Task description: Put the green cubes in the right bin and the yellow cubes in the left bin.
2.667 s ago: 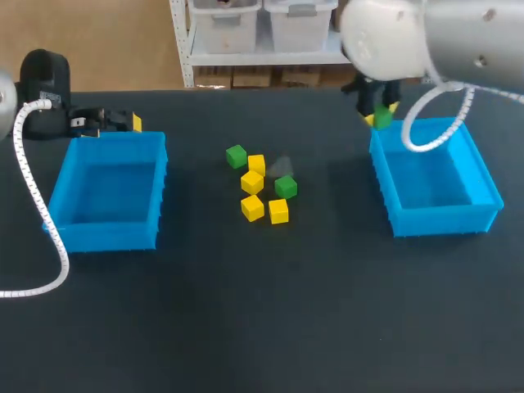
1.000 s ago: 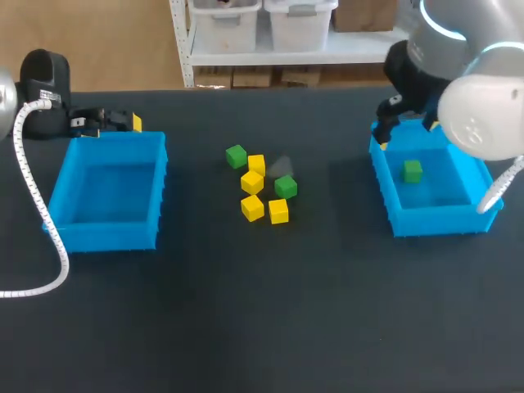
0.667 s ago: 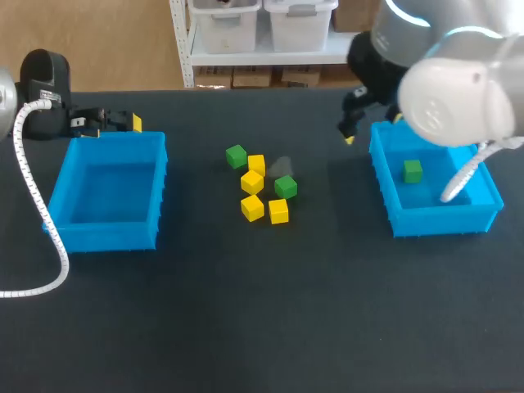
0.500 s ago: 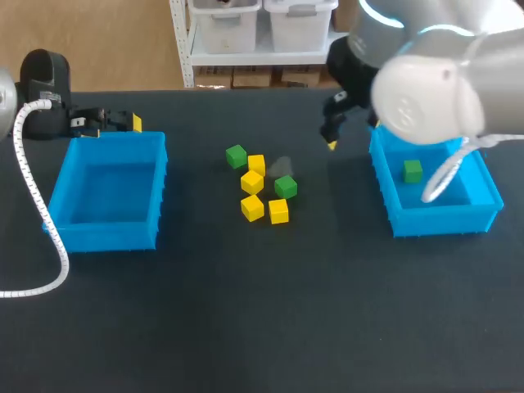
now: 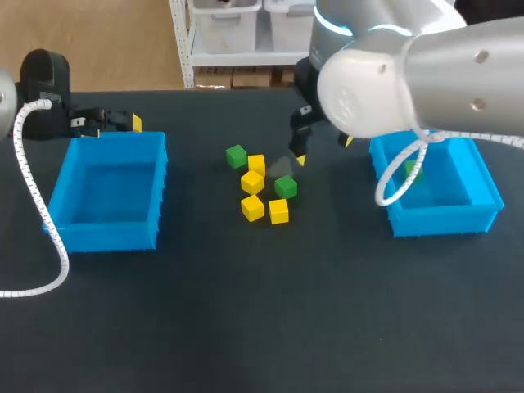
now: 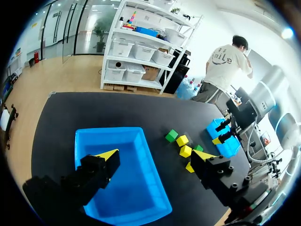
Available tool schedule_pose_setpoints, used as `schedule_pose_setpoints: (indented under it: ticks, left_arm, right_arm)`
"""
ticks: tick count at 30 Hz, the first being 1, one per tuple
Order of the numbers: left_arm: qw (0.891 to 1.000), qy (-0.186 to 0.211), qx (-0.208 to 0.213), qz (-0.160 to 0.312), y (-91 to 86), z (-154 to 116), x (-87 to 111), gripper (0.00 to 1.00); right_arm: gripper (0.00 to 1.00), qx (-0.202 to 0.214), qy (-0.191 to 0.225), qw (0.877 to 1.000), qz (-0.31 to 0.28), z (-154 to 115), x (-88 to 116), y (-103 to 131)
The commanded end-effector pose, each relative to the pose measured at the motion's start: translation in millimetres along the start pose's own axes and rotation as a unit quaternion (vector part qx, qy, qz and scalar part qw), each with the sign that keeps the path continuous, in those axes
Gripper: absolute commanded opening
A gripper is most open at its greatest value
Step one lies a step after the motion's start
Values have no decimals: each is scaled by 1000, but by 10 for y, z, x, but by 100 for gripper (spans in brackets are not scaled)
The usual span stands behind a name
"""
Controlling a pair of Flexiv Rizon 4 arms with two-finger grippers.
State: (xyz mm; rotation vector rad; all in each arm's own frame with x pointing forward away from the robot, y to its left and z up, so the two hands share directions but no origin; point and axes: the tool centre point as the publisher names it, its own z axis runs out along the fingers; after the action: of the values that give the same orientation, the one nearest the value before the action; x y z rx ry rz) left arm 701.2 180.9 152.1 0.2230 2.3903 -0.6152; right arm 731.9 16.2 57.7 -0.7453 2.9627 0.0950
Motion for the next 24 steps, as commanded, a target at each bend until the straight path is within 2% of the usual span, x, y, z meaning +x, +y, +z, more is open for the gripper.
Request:
schedule_pose_setpoints:
  ticks: [1,7,24]
  left_arm:
    - [1000,-3,5,1,21,0,10,100]
    - [1000,-3,5,1,21,0,10,100]
    - [1000,-3,5,1,21,0,10,100]
  right_arm:
    - [100,-7,6,1000,5,103,-23,104]
    - [100,-17,14,1000,-2,187,8,287]
    - [100,-28,27,999,-15,390,27,459]
